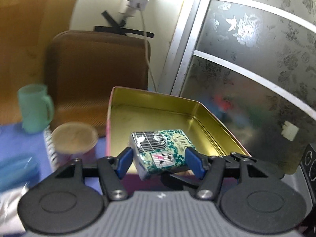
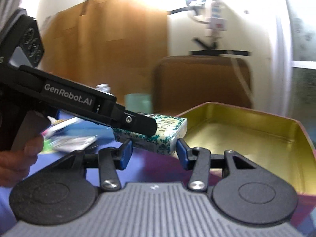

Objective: Organize soft objects
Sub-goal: 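Carry the soap box into the pink tin and release it, then grasp the green cloth with the left gripper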

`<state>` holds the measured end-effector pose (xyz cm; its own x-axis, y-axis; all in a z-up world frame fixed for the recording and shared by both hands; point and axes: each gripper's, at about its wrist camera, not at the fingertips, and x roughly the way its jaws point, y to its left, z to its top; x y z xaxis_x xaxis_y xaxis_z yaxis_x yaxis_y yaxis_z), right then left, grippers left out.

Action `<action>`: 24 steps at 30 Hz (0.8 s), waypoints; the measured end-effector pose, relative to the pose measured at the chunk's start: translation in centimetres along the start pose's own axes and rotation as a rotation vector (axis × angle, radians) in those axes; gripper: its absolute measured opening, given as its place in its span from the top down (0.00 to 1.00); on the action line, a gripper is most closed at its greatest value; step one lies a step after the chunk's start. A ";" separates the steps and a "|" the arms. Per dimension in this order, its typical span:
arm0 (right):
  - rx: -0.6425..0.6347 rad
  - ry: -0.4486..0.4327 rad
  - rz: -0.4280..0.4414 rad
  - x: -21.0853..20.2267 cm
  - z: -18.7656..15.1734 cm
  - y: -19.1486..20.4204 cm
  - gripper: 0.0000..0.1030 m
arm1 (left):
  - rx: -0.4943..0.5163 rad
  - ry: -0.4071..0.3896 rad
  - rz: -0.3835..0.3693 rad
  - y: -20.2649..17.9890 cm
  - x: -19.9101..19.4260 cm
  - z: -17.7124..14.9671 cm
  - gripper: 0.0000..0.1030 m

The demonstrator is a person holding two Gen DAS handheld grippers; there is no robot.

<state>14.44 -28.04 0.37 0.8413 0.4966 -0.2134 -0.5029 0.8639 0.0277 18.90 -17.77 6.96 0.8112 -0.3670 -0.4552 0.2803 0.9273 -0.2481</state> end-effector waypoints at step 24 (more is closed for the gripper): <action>-0.023 0.062 0.183 3.3 -1.5 7.5 0.48 | -0.210 -0.034 0.292 11.1 -15.4 -13.4 0.28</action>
<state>13.18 -20.03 -1.62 0.7221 0.6385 -0.2664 -0.6514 0.7571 0.0491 2.63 -2.83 -0.20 0.8594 -0.0833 -0.5045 -0.0739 0.9560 -0.2838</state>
